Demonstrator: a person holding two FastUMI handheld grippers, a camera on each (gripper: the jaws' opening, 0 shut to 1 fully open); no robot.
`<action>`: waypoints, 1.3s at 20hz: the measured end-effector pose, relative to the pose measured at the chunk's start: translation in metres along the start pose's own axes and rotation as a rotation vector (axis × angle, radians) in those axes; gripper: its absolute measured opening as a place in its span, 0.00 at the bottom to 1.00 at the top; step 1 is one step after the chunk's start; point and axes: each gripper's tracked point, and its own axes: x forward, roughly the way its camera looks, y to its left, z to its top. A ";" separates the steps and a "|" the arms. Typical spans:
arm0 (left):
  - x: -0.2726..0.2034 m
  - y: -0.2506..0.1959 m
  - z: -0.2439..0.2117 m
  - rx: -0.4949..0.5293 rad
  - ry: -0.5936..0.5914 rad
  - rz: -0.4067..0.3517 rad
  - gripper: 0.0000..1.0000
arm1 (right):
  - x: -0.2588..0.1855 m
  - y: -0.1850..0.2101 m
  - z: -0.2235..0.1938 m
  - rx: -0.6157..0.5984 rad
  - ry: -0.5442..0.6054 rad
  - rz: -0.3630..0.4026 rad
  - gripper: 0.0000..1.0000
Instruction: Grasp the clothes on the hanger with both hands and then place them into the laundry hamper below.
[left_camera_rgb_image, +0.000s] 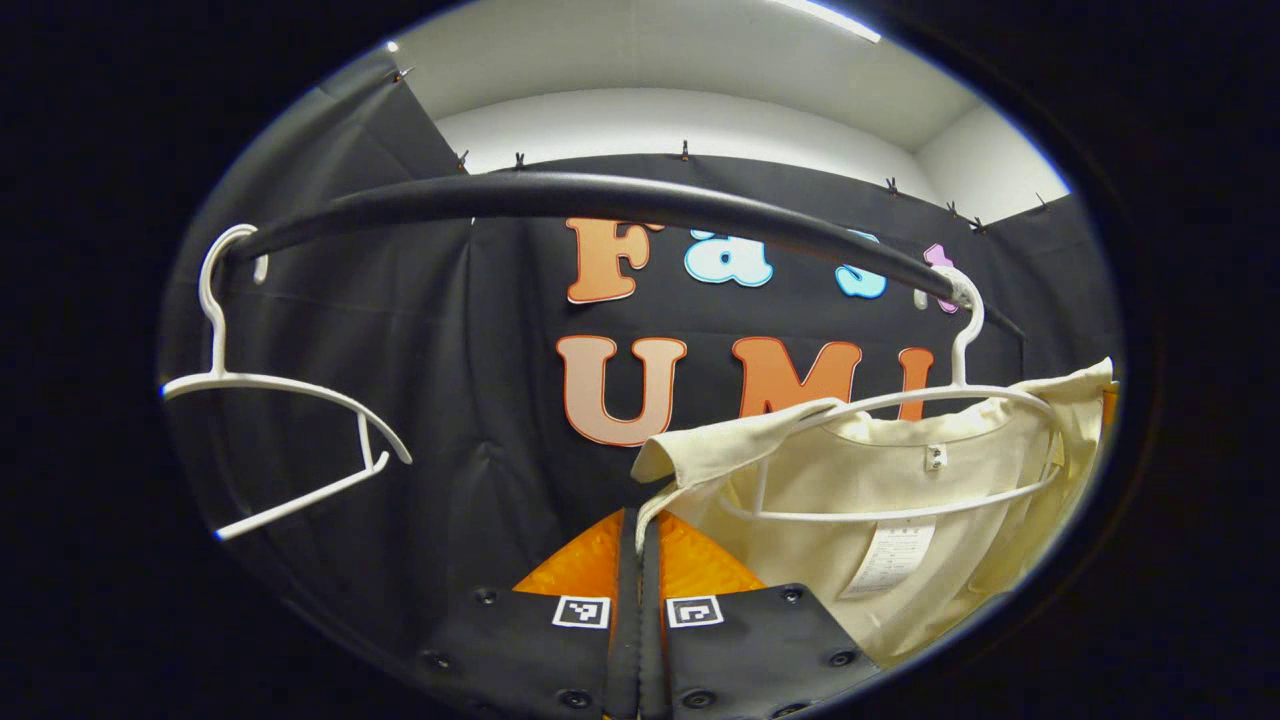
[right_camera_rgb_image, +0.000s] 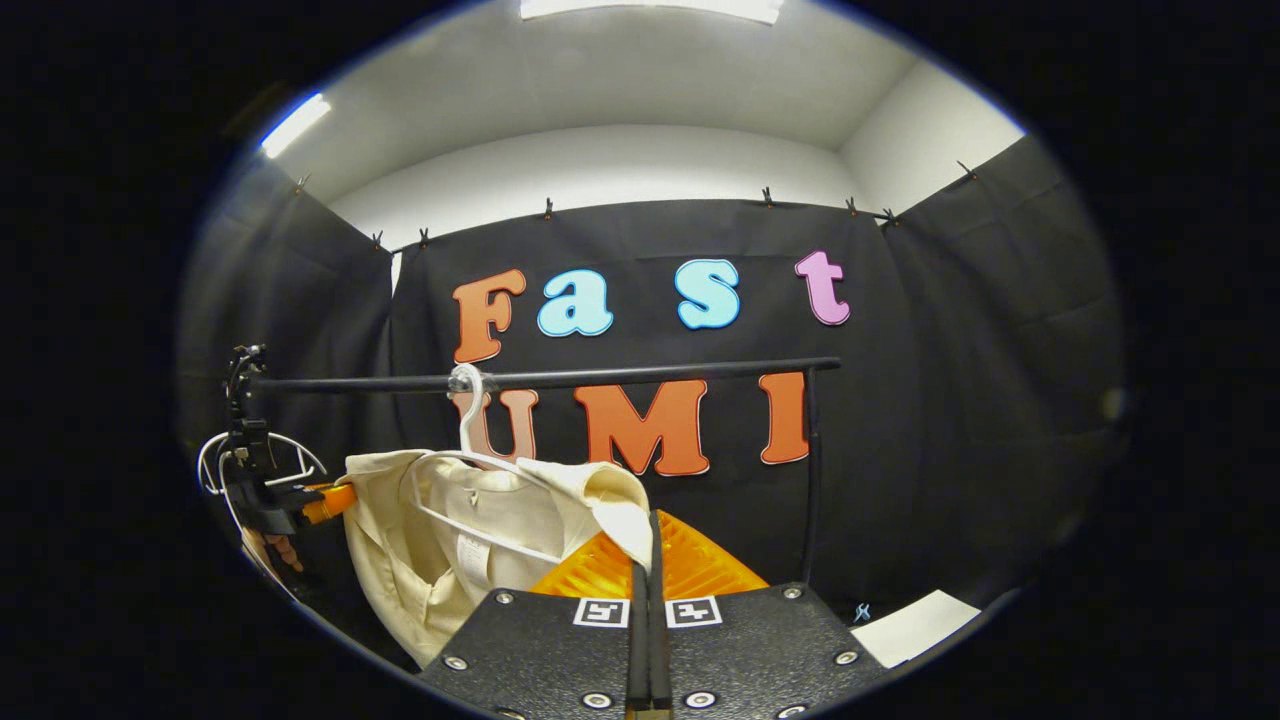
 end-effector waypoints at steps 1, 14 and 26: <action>-0.001 0.002 0.004 0.002 -0.005 0.000 0.07 | 0.001 -0.004 0.001 -0.003 0.001 -0.005 0.00; 0.013 0.028 0.021 0.024 -0.028 0.057 0.07 | 0.042 -0.048 0.004 -0.066 0.010 -0.043 0.00; 0.023 0.031 -0.025 0.012 0.043 0.068 0.07 | 0.057 -0.061 -0.086 0.083 0.162 0.035 0.00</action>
